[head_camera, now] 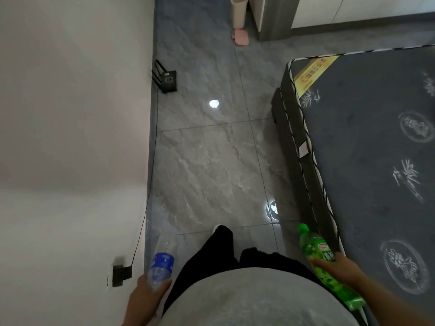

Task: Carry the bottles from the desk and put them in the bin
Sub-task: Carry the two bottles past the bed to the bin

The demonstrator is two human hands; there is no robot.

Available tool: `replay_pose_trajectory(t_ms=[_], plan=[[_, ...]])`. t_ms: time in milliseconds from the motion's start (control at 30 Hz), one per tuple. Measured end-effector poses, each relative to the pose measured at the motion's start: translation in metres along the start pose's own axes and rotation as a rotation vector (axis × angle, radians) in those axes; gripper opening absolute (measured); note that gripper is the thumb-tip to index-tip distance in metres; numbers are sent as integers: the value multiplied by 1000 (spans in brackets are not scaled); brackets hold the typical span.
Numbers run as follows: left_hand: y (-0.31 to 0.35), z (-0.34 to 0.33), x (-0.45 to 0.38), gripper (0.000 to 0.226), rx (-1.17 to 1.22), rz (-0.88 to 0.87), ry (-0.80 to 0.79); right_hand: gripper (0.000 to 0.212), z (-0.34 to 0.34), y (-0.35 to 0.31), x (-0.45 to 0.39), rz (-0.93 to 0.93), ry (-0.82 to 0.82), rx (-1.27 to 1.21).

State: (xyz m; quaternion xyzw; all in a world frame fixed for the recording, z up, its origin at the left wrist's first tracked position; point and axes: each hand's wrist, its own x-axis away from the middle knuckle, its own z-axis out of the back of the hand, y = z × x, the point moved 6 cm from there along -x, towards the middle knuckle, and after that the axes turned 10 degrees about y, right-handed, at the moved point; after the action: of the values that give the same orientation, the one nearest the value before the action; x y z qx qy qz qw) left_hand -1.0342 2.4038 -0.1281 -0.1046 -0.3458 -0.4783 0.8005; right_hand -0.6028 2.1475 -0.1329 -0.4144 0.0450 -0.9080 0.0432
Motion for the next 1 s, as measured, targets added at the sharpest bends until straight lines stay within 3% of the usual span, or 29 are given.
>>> replay_pose_trajectory(t_ms=[133,367,500,800,1000], plan=[[73,21,-26,65,-36,-209,-47,64,7,-23,-7,-55,8,-9],[195,39,-69,61,-51,-367,-20,66,30,-75,-40,-117,-12,-84],[242,35,-94,63,-50,-335,-23,70,58,-130,-79,-97,-15,-89],[305,47,-131,65,-39,-91,-36,72,145,-279,-160,23,29,-85],[365,67,-166,71,-65,-70,-54,71,161,-346,-200,5,-19,-63]])
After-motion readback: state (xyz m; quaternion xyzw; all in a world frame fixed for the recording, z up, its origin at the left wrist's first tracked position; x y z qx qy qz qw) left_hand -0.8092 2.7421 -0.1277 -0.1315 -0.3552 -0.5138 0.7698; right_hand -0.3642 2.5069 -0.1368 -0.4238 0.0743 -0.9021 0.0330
